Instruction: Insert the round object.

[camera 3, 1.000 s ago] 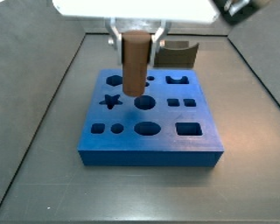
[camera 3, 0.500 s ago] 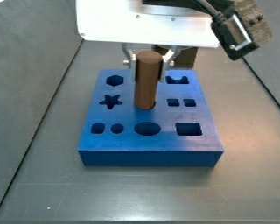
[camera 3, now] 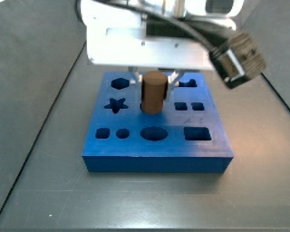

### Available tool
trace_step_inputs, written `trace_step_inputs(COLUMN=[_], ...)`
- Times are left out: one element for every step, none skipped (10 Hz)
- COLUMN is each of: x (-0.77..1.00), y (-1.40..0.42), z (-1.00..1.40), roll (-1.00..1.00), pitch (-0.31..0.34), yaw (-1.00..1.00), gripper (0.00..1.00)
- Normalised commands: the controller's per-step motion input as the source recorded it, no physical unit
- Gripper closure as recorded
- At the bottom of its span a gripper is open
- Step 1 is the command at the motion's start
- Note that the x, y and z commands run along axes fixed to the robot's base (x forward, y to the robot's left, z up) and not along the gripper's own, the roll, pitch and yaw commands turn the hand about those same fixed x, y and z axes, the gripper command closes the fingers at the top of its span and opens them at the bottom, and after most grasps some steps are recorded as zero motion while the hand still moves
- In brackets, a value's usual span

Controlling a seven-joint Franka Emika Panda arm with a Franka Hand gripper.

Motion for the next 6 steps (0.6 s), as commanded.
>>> trace_step_inputs(x=[-0.07, -0.11, -0.17, -0.11, 0.00, 0.00], y=[-0.06, -0.05, -0.08, -0.05, 0.02, 0.00], z=[-0.58, -0.52, -0.52, -0.37, 0.00, 0.00], roll=[0.00, 0.00, 0.11, 0.12, -0.05, 0.00], pitch=[-0.346, -0.366, -0.357, -0.210, 0.000, 0.000], yaw=[-0.07, -0.07, -0.05, -0.01, 0.00, 0.00], gripper=[1.00, 1.00, 1.00, 1.00, 1.00, 1.00])
